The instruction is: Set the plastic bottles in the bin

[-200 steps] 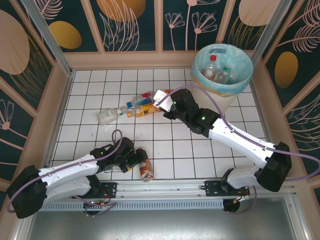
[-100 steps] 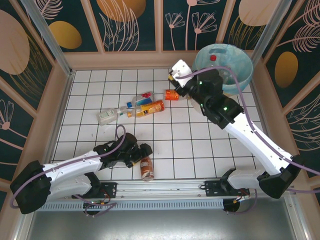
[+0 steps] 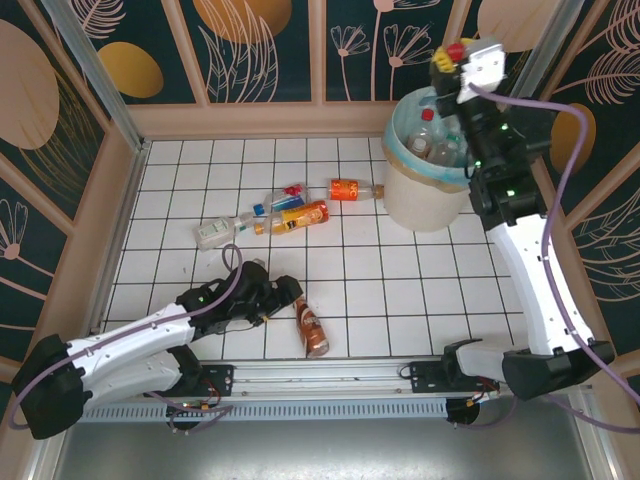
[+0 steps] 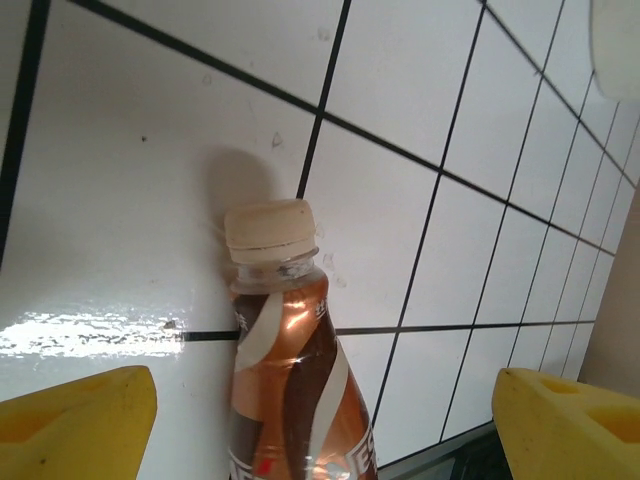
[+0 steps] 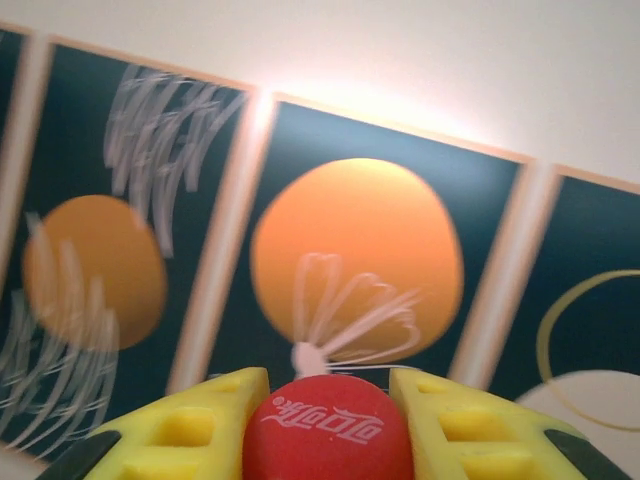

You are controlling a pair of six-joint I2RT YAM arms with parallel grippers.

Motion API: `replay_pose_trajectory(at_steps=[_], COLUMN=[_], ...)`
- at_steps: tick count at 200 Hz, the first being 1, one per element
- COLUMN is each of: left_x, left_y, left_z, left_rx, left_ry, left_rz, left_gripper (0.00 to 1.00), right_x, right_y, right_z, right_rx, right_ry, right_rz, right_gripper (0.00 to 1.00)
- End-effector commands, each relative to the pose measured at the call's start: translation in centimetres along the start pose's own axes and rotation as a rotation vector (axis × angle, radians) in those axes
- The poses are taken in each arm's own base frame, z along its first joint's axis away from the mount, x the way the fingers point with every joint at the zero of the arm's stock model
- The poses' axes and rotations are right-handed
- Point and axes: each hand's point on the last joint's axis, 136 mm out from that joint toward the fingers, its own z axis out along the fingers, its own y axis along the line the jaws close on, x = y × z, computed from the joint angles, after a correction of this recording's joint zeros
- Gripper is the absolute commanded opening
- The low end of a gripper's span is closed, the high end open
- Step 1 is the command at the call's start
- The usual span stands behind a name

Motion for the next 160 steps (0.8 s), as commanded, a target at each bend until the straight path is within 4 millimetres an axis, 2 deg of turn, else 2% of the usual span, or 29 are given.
replay_pose_trajectory(at_steps=[1, 18, 38, 55, 79, 122, 160], left_x=[-1.0, -1.1, -1.1, -1.3, -1.5, -1.6, -1.6], left_y=[-0.9, -1.2, -1.8, -2.1, -2.5, -3.2, -2.8], left_z=[-0.8, -0.9, -1.0, -1.1, -1.1, -1.0, -0.8], left_rx=[0.012, 0.017, 0.024, 0.028, 0.032, 0.024, 0.010], left_ry=[-0.055, -0.056, -0.056, -0.064, -0.071, -0.065, -0.068], left_rz=[0.001, 0.009, 0.024, 0.036, 0.049, 0.084, 0.090], left_gripper=[0.87, 0.87, 0.87, 0.87, 0.87, 0.87, 0.87], right_x=[0.1, 3.2, 7.8, 11.0, 15.4, 22.4, 27.2], right_y=[-3.5, -4.8, -5.4, -5.1, -4.4, -3.4, -3.2], right_z=[-0.2, 0.2, 0.8, 0.8, 0.8, 0.4, -1.3], right_rx=[0.076, 0.085, 0.078, 0.066, 0.045, 0.039, 0.057], right_ry=[-0.064, -0.019, 0.062, 0.120, 0.218, 0.387, 0.489], right_rz=[0.073, 0.113, 0.154, 0.202, 0.239, 0.259, 0.273], right_gripper=[0.14, 0.15, 0.16, 0.23, 0.26, 0.30, 0.34])
